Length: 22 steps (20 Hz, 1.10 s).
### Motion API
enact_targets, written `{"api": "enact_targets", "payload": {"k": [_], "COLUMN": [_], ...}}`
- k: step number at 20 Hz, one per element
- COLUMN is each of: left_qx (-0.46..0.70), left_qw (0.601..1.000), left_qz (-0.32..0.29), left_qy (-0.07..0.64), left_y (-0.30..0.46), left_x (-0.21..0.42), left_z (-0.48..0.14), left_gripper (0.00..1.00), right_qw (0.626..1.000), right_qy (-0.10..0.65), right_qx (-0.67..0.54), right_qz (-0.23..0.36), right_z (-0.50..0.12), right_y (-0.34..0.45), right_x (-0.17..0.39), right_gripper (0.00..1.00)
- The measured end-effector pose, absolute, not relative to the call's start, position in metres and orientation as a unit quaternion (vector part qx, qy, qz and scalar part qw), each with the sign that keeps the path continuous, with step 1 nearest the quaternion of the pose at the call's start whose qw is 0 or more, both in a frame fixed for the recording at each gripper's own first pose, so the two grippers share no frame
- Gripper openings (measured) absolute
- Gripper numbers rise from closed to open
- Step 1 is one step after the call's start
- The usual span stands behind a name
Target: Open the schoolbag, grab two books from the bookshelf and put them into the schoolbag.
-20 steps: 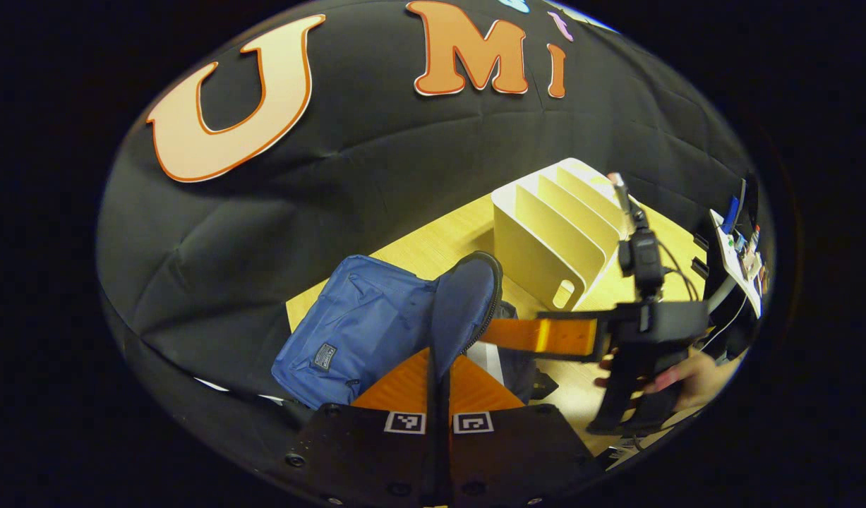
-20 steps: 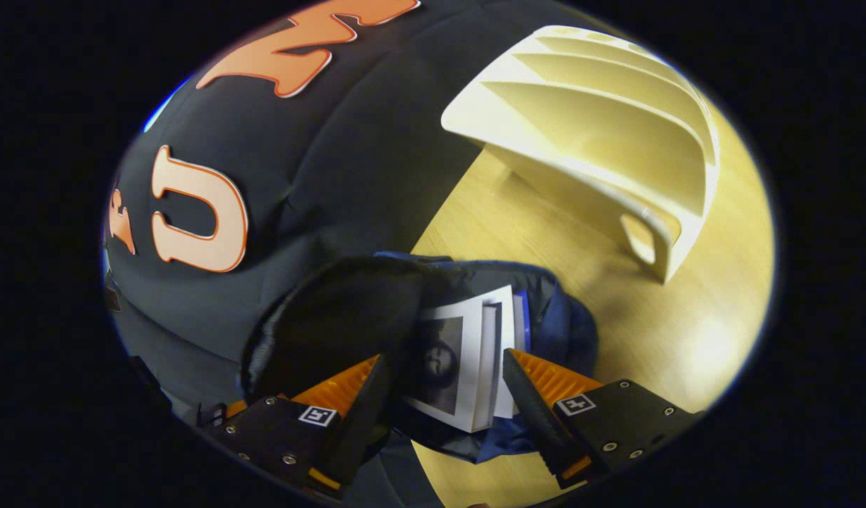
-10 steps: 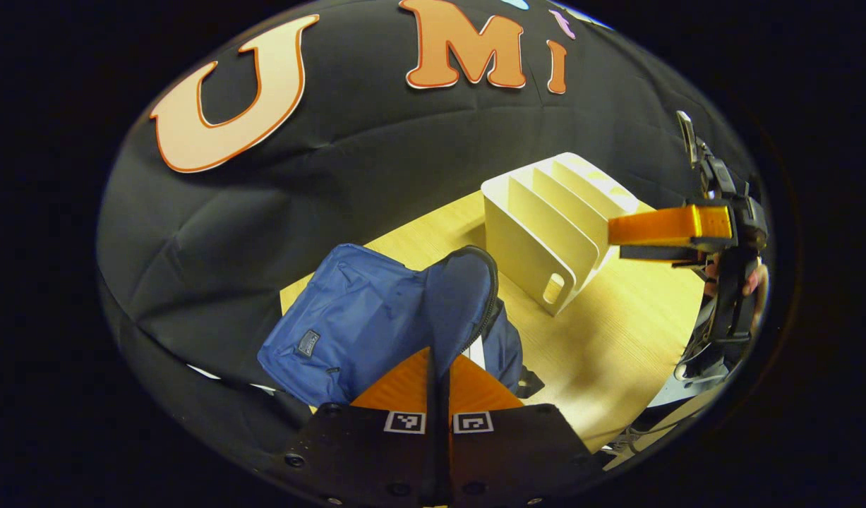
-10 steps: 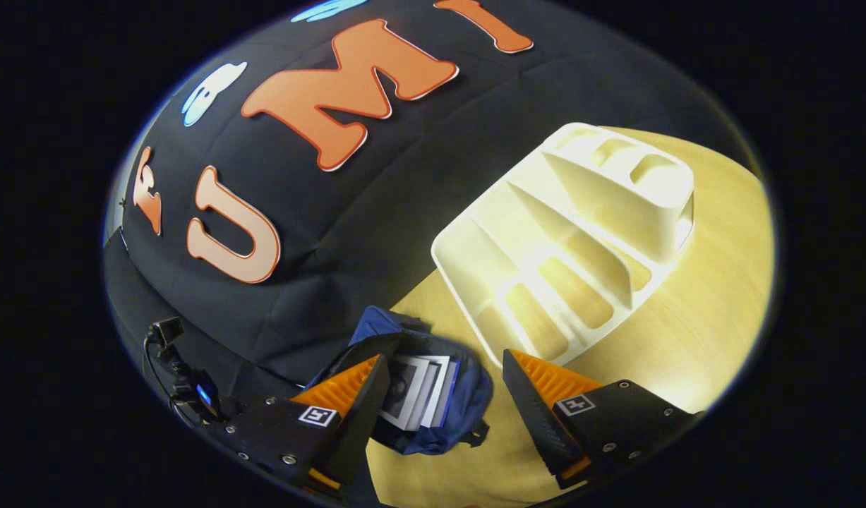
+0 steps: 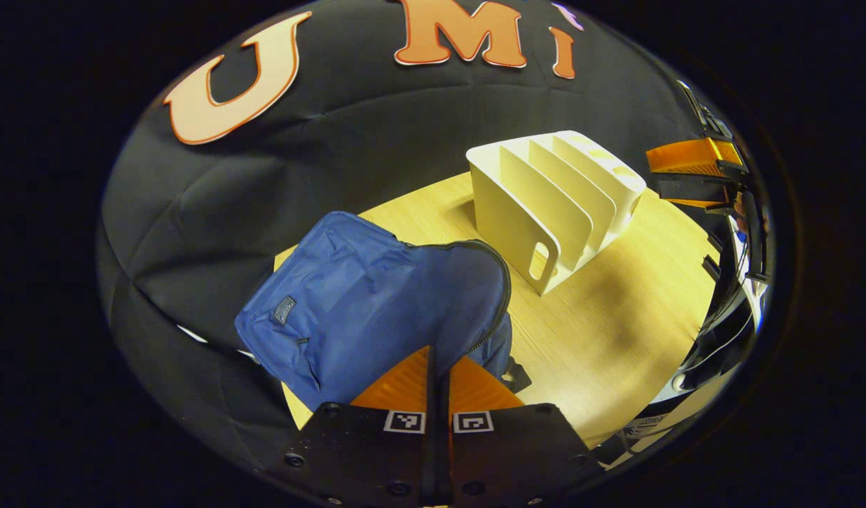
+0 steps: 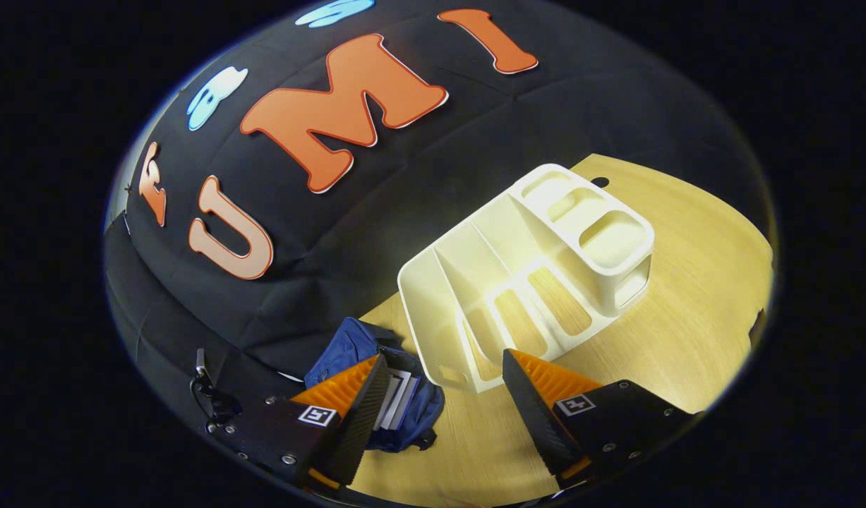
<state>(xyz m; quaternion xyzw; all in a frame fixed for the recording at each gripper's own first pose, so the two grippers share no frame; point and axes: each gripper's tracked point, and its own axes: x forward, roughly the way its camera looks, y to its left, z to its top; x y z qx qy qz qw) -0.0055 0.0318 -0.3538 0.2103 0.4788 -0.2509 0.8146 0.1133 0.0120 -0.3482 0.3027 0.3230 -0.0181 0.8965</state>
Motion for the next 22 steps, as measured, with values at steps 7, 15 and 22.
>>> {"api": "enact_targets", "payload": {"k": [7, 15, 22], "left_qx": [0.171, 0.114, 0.062], "left_qw": [0.813, 0.869, 0.930], "left_qz": [-0.252, -0.193, -0.196], "left_qy": [0.496, 0.442, 0.304], "left_y": [0.020, 0.010, -0.080], "left_x": [-0.048, -0.045, -0.013], "left_z": [-0.354, -0.307, -0.202], "left_gripper": [0.55, 0.97, 0.97], "right_qw": [0.893, 0.911, 0.964], "right_qy": [0.327, 0.310, 0.203], "right_qx": [0.308, 0.272, 0.173], "right_qz": [-0.007, 0.022, 0.008], "right_z": [-0.340, -0.317, -0.240], "right_y": [-0.013, -0.020, -0.056], "right_x": [0.105, 0.100, 0.103], "right_gripper": [0.97, 0.97, 0.97]}}
